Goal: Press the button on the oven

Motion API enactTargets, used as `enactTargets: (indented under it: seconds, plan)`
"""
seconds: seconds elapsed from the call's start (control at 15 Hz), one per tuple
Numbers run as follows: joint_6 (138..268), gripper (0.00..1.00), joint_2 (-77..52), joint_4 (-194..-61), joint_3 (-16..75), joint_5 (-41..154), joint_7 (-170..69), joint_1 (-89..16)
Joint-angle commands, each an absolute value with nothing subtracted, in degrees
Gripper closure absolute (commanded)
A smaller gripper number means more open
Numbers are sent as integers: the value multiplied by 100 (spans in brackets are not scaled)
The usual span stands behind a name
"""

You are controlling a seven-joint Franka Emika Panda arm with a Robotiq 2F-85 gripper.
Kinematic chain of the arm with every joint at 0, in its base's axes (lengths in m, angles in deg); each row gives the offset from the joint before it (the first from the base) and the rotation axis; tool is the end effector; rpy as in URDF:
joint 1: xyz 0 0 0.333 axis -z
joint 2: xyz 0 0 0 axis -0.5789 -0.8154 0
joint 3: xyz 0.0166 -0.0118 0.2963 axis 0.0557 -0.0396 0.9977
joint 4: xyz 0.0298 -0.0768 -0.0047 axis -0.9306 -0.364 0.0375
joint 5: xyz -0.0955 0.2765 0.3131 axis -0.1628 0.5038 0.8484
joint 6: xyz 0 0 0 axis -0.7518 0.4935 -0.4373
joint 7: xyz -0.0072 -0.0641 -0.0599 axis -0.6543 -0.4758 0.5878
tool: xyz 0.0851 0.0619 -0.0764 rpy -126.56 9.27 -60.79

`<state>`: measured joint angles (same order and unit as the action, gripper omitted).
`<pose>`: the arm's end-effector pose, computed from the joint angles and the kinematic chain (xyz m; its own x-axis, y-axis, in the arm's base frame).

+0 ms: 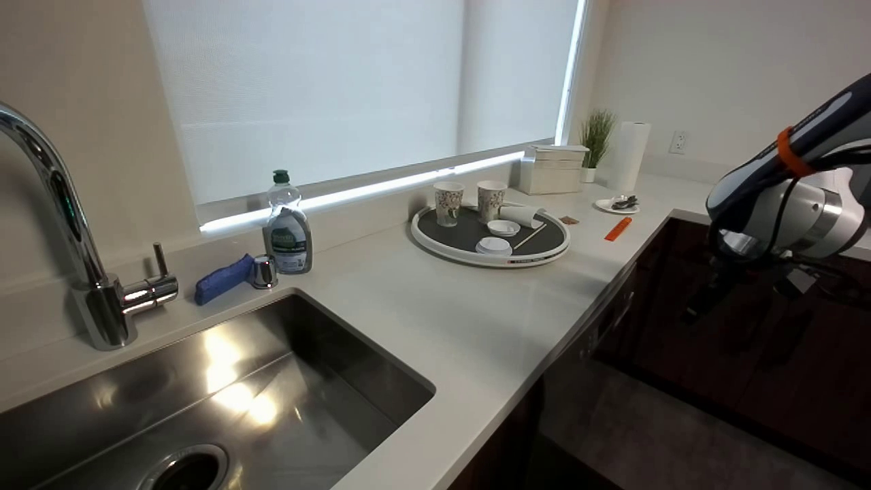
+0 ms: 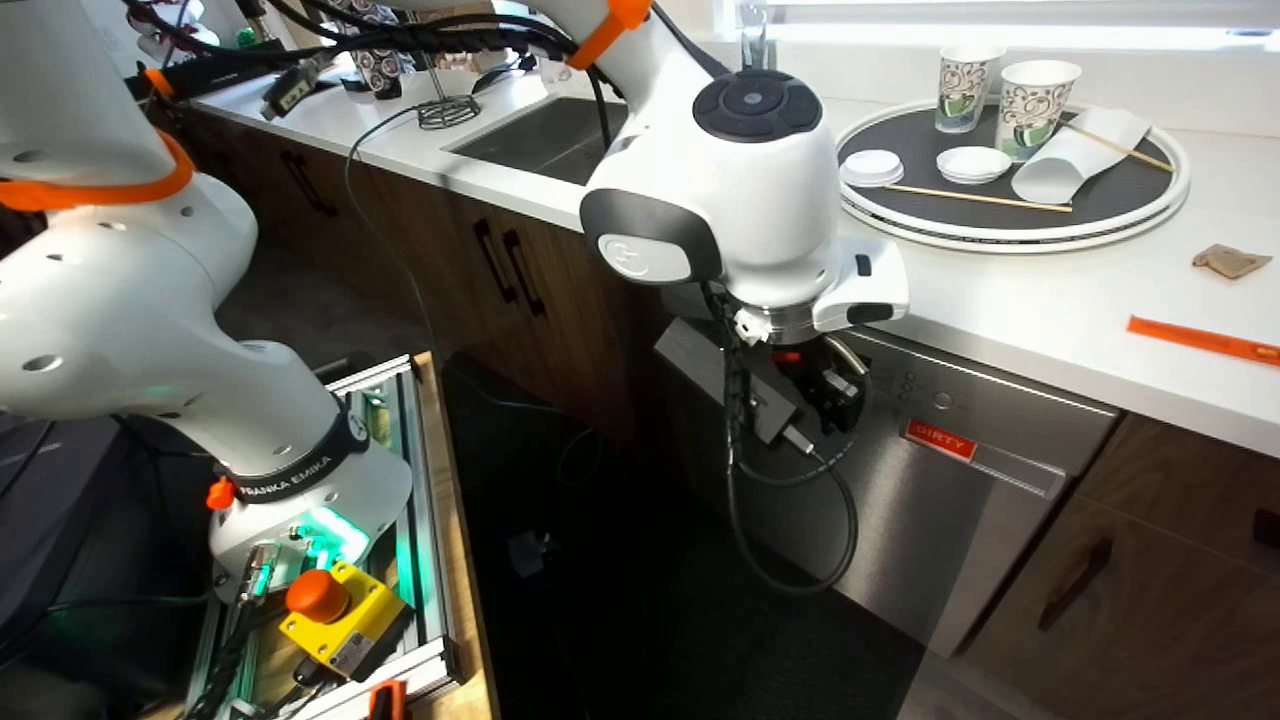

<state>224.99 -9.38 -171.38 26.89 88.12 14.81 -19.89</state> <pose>0.4889 -0.2143 0.1636 0.9474 0.2239 0.2288 0.2390 -0.9702 -0.0402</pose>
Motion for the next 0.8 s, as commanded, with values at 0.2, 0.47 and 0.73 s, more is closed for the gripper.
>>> enactTargets:
  seconds: [0.2,0.47,0.73]
  plan:
    - [22759,73,-1715,-16456,3221,10079,2583,-1531]
    - [22655,99,-2037,-16090,3503,10548,3060,-1319]
    - [22690,100,-2348,-15750,3722,10784,3316,-1206]
